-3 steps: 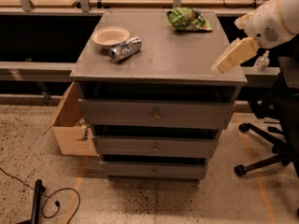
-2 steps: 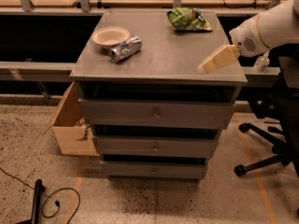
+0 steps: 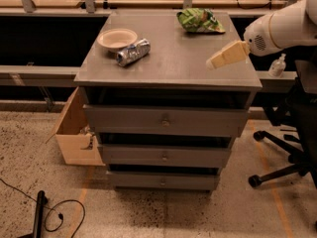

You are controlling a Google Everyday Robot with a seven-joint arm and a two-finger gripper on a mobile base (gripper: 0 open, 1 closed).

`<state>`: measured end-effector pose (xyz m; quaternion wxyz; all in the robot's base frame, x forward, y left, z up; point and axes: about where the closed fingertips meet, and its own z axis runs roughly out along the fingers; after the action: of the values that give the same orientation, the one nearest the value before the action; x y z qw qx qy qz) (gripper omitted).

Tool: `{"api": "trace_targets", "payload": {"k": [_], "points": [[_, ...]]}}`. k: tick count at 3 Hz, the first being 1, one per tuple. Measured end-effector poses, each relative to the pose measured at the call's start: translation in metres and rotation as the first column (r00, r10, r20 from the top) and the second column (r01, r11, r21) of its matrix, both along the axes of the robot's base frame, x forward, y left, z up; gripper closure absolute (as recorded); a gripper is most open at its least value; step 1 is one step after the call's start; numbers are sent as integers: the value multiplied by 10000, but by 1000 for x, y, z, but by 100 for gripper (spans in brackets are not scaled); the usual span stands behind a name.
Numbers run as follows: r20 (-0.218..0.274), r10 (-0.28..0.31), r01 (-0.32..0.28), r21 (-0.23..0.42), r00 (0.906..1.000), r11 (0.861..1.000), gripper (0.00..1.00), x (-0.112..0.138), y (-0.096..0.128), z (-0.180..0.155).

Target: Move green rice chip bag near redbull can

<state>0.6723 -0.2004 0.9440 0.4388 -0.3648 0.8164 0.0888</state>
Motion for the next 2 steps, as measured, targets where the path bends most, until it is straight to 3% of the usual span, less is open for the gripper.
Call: {"api": "trace_targets", "payload": {"k": [1, 2], "points": [[281, -450, 444, 218, 9986, 9988, 0, 10, -2, 0], [1365, -1073, 1056, 198, 9848, 9942, 0, 56, -11, 4]]}}
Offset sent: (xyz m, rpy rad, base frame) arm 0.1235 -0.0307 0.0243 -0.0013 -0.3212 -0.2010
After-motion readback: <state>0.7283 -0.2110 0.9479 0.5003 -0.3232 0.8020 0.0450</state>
